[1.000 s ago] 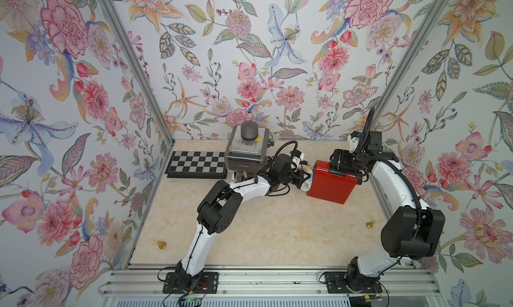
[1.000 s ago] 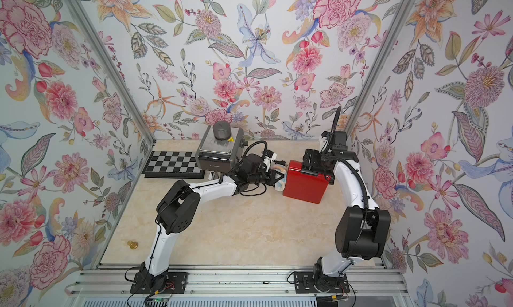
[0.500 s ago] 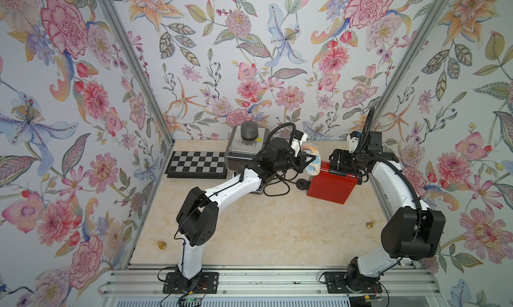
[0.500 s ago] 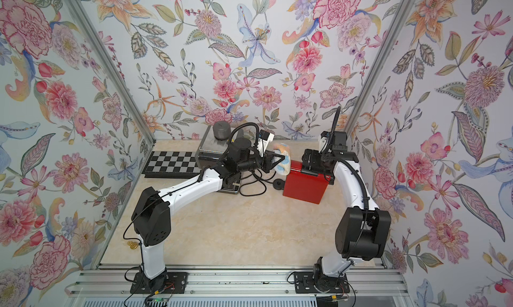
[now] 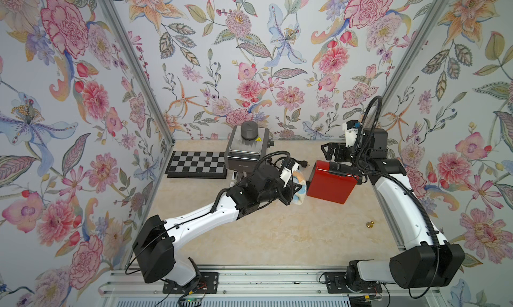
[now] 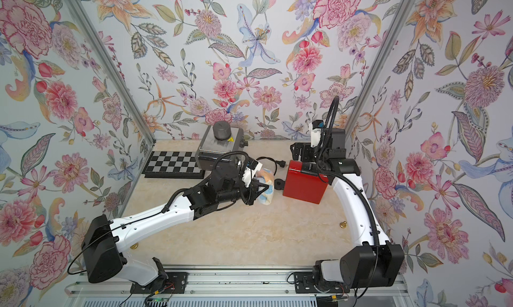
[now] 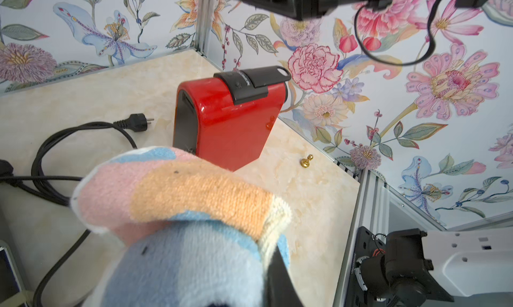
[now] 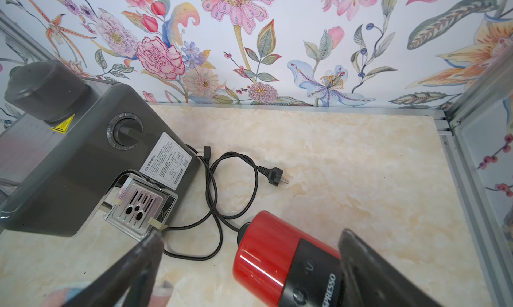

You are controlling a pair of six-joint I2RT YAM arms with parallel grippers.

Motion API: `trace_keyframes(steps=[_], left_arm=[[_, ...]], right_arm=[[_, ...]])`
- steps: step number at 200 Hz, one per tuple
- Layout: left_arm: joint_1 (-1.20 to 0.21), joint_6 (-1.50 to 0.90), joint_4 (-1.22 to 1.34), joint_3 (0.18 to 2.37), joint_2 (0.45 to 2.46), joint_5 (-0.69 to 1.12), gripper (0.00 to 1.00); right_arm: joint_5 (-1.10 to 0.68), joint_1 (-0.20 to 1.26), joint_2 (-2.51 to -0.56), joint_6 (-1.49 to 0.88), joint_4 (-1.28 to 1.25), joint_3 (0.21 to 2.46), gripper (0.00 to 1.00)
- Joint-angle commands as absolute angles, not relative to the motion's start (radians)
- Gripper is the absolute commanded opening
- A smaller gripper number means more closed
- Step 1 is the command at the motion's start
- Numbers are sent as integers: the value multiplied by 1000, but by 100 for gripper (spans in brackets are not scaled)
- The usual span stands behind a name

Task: Wipe the surface of a coffee machine
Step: Place the cleaning item at the center of the board.

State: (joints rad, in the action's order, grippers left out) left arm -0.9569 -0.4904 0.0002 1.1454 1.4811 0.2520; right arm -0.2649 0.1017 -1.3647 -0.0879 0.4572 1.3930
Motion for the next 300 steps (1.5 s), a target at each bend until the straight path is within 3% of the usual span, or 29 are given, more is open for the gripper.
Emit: trace_keyframes(steps=[1,35,78,84,94,111,114,189,218,266,300], left_arm=[[-992,-547,-54,1017,1465,125,0],[-1038,-646,-165,942,1509,-17,0],[-1099,-684,-143,906,1517,-1,0],[-1104,-691,-145,903,1517,9,18],[-1112,-707,-147,890,1513,16,55],[-1123,-737,-145,857,1481,9,97],[-1122,-743,-145,851,1472,6,99],[-1074,-801,-110,722,1110,-193,99],[-995,-812,-93,653,984,-198,99],[-864,-863,-109,536,764,-323,99],[-816,-844,-140,529,675,-330,99]], right_arm=[[-272,150,-1340,-100,449,1400,100],[-209,256,-1286,-88,448,1320,100],[-190,304,-1216,-105,446,1181,100],[-188,305,-1207,-109,446,1163,100],[-186,307,-1191,-113,443,1131,100],[-178,302,-1168,-115,428,1085,100],[-178,300,-1166,-115,427,1078,100],[-182,320,-1173,-13,271,974,100],[-112,453,-1162,22,276,964,100],[-334,642,-1149,-48,298,888,100],[-226,803,-1155,-120,376,805,100]])
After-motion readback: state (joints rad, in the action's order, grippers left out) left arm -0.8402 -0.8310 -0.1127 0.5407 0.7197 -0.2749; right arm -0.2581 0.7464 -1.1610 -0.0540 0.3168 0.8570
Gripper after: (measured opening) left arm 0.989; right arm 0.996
